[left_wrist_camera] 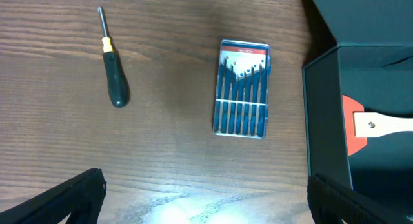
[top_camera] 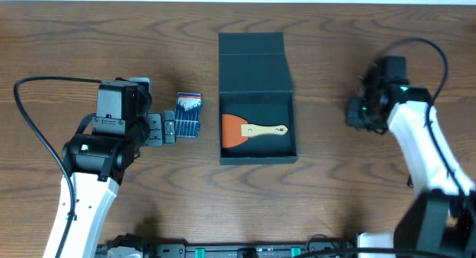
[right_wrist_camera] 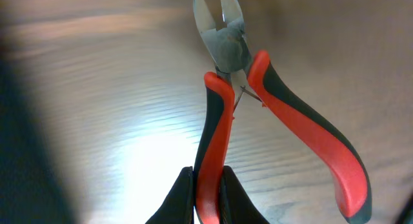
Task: Pack container
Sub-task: 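Carry the pliers with right gripper and release them into the box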
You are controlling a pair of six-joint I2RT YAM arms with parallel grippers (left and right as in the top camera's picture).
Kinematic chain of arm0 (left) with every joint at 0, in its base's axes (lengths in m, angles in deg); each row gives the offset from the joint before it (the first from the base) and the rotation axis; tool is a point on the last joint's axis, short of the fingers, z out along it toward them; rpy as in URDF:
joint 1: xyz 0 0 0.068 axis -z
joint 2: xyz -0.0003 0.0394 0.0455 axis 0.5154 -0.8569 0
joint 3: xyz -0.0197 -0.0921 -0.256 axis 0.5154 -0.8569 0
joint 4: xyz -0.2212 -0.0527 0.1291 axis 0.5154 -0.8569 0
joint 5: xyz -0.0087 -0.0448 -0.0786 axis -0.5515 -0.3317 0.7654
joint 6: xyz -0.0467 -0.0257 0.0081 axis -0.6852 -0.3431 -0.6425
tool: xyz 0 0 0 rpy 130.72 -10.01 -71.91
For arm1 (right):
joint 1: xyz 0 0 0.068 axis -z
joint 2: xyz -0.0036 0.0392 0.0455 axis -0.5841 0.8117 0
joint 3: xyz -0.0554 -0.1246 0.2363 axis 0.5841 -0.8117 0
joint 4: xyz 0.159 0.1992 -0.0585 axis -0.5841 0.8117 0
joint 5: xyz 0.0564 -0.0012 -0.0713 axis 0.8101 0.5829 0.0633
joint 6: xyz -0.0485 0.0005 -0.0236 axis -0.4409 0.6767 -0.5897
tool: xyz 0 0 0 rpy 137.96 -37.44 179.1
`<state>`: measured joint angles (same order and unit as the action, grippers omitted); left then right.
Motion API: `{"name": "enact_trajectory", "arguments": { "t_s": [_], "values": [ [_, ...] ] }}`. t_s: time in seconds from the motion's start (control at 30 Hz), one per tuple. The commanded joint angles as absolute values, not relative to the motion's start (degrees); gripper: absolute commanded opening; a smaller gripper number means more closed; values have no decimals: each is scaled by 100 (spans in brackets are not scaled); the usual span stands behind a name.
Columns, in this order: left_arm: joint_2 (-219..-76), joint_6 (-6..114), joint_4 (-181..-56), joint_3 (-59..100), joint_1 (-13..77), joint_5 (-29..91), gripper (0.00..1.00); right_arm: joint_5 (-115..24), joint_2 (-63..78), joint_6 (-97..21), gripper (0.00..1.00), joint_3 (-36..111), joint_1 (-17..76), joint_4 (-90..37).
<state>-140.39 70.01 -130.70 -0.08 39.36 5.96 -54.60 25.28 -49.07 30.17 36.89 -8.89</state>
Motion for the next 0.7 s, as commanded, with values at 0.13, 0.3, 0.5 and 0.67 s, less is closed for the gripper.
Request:
{"name": "enact_trajectory", "arguments": {
  "t_s": [0.13, 0.3, 0.5, 0.67],
  "values": [
    [-14061, 7095, -13086, 112, 3908, 511, 99, -4522, 1801, -8470, 1, 3522, 1831, -105],
    [-14061, 7095, -13086, 112, 3908, 513, 99, -4627, 1862, -7962, 1, 3559, 1064, -504],
    [-14061, 7095, -13086, 112, 3908, 511, 99, -4623, 2205, -7608, 1, 3559, 823, -821],
    [-14061, 7095, -13083, 112, 3908, 511, 99, -4619, 2738, -7678, 1, 3559, 799, -878]
  ]
}}
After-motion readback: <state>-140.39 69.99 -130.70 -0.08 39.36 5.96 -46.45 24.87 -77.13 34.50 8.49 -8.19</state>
